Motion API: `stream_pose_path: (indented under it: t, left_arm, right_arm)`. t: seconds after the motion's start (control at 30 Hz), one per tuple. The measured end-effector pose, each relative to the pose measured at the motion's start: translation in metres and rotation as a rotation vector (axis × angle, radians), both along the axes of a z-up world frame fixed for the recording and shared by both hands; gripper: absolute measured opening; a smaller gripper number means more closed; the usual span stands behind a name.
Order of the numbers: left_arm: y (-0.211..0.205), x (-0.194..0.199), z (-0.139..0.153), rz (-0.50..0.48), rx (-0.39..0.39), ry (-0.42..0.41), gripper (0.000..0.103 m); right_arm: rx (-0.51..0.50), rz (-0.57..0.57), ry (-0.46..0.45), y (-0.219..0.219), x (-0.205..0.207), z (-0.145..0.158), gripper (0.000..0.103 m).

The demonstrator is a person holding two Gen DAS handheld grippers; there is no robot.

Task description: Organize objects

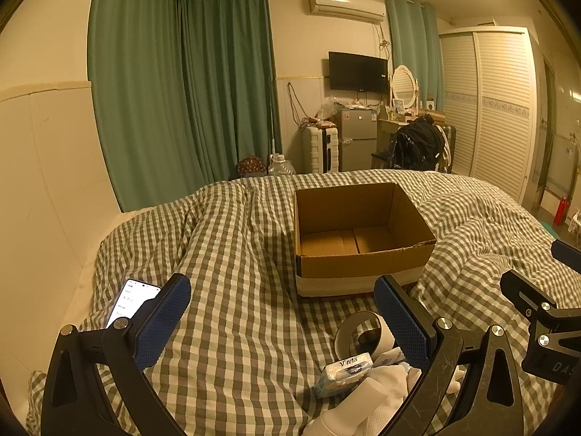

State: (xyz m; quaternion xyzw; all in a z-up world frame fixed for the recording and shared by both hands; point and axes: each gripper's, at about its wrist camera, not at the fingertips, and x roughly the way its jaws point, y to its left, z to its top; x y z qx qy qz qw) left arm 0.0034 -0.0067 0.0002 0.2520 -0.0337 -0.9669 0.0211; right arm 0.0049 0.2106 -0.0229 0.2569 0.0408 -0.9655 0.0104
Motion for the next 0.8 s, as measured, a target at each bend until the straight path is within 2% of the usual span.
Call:
stream_pose_path:
  t: [0.8]
  left_arm:
    - [0.0019, 0.0009, -0.0034, -0.004, 0.0, -0.003, 0.103]
  right_arm:
    - [0.01, 0.01, -0.016, -0.0035, -0.0025, -0.0018, 0.103]
